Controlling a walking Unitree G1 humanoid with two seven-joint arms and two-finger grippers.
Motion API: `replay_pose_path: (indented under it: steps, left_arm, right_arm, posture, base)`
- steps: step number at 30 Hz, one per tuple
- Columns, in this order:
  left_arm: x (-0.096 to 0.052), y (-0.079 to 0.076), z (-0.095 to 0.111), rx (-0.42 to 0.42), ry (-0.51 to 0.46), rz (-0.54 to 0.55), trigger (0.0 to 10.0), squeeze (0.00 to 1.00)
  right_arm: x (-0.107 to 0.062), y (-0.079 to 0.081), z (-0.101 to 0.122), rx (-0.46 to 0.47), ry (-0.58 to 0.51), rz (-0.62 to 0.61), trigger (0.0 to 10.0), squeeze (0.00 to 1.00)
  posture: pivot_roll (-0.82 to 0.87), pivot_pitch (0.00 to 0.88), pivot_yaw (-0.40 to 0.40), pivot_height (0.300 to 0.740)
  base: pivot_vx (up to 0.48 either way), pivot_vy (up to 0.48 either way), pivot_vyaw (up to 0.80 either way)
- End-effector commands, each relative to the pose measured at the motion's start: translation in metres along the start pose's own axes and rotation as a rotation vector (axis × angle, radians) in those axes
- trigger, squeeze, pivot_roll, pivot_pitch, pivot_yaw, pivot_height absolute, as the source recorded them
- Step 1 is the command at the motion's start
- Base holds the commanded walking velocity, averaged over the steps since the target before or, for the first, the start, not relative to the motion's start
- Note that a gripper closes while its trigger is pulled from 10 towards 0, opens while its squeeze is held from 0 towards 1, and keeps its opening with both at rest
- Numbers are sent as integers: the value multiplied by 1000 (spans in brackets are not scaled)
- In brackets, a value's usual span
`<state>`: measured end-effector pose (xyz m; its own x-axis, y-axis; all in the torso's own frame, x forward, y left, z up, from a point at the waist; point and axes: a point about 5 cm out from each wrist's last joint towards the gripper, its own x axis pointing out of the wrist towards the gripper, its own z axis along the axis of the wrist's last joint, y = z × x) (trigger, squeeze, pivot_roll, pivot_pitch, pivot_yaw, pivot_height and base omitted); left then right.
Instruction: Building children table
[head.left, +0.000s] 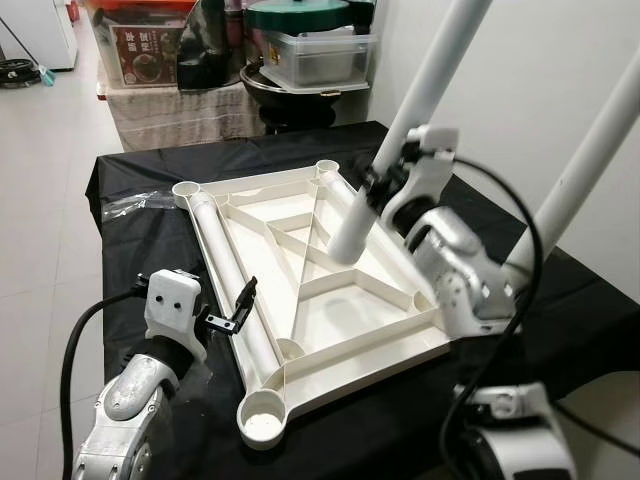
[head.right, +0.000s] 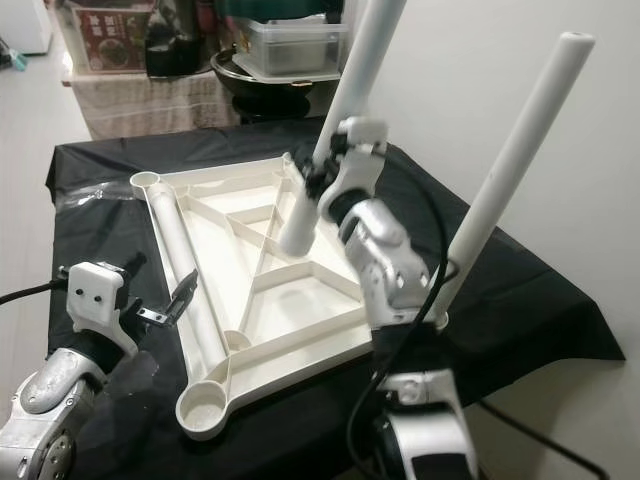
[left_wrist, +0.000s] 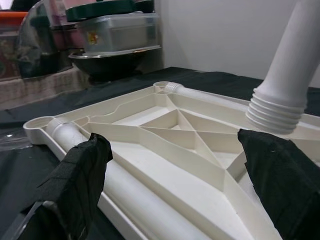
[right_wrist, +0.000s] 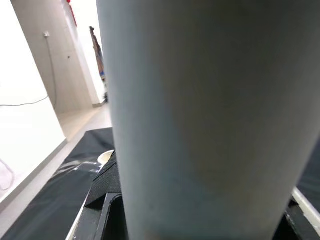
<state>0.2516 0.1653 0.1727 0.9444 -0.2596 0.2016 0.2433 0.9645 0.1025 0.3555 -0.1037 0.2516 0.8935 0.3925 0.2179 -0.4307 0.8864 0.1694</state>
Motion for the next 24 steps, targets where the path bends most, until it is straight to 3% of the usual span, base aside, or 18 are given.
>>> replay_pose_path:
  steps: [1, 4, 9, 24]
  left_arm:
    - [2, -4, -2, 7, 23, -3, 10000, 0]
    - [3, -6, -2, 6, 28, 1, 10000, 0]
    - [6, -7, -1, 2, 15, 9, 10000, 0]
    - [5, -12, -3, -18, 31, 7, 10000, 0]
  right_arm:
    - [-2, 12, 1, -28, -18, 48, 10000, 0]
    - [-4, 15, -4, -48, -8, 58, 10000, 0]
    - [-5, 11, -3, 10, -14, 30, 10000, 0]
    - [-11, 5, -8, -4, 2, -9, 10000, 0]
  posture:
    - [132, 0, -82, 740]
    - [132, 0, -82, 740]
    - [129, 0, -80, 740]
    - [122, 0, -76, 740]
  base:
    - [0, -379, 800]
    - [0, -379, 800]
    - [-333, -345, 320]
    - [0, 0, 53]
